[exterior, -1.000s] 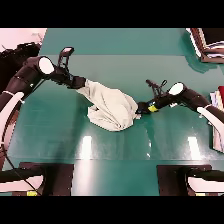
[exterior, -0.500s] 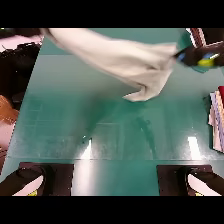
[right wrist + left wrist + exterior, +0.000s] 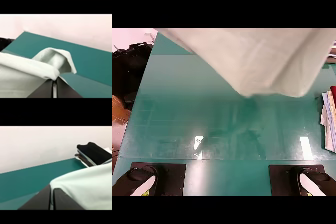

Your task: Fold the shirts.

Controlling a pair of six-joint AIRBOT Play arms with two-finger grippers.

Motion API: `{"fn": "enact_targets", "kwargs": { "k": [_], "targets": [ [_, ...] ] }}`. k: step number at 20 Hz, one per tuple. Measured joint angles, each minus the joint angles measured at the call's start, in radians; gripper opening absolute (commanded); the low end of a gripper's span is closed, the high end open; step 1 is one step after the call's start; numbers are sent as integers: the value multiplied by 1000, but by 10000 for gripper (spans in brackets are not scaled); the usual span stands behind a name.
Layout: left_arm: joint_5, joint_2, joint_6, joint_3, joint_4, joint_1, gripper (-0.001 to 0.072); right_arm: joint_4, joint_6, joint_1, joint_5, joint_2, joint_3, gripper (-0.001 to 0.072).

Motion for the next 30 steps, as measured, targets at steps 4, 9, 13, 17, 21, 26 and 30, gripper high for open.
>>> {"fn": "enact_targets", "kwargs": {
  "k": [4, 9, 13, 17, 21, 26, 30],
  "targets": [
    [-51, -2, 0, -69, -18, 0, 29, -3, 12, 19, 95, -73, 20, 19],
    [-127, -4, 0, -371, -19, 0, 29, -21, 30, 156, 249, -239, -138, 20],
    [-93, -4, -5, -669, 51, 0, 29, -22, 33, 267, 183, -378, -351, 44],
    [-7, -4, -48, -829, 187, 0, 29, -19, 35, 298, 100, -505, -403, 488],
    [35, -4, -72, -873, 260, 0, 29, -26, 35, 233, 95, -542, -373, 480],
    [53, -4, -90, -886, 283, 0, 29, -48, 35, 21, 109, -528, -465, 478],
    [68, -4, -120, -888, 287, 0, 29, 29, 6, -111, 110, -579, -549, 446]
  ]
}}
